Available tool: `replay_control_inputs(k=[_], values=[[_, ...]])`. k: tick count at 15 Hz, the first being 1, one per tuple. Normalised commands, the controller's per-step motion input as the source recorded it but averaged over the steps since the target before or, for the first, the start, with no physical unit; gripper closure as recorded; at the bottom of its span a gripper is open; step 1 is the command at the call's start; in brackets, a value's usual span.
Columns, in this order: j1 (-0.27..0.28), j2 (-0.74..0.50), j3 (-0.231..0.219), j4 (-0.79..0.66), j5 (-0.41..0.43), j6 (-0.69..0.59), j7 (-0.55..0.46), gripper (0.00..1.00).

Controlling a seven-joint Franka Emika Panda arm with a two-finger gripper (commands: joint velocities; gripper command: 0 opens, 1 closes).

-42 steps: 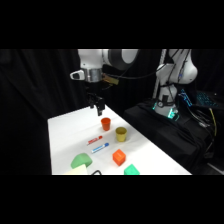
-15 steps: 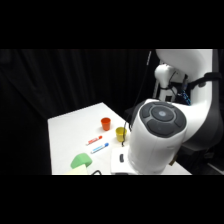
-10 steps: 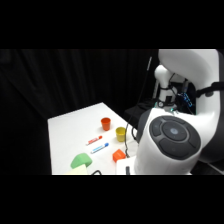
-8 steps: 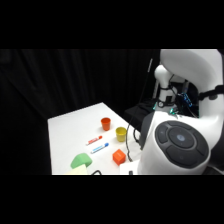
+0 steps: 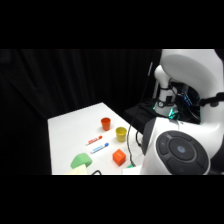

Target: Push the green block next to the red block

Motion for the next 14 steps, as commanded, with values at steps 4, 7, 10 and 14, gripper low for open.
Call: replay_control_inputs(k=[4, 7, 10, 14], values=[[0.062, 0.01, -0.055, -0.01, 0.105, 0.02, 0.05, 0.00], [0.049, -0.05, -0.081, -0.14, 0.086, 0.09, 0.06, 0.00], [-0.015, -0.16, -0.094, -0.32, 0.070, 0.18, 0.02, 0.00], [-0.103, -0.39, -0.113, -0.56, 0.005, 0.23, -0.08, 0.00]])
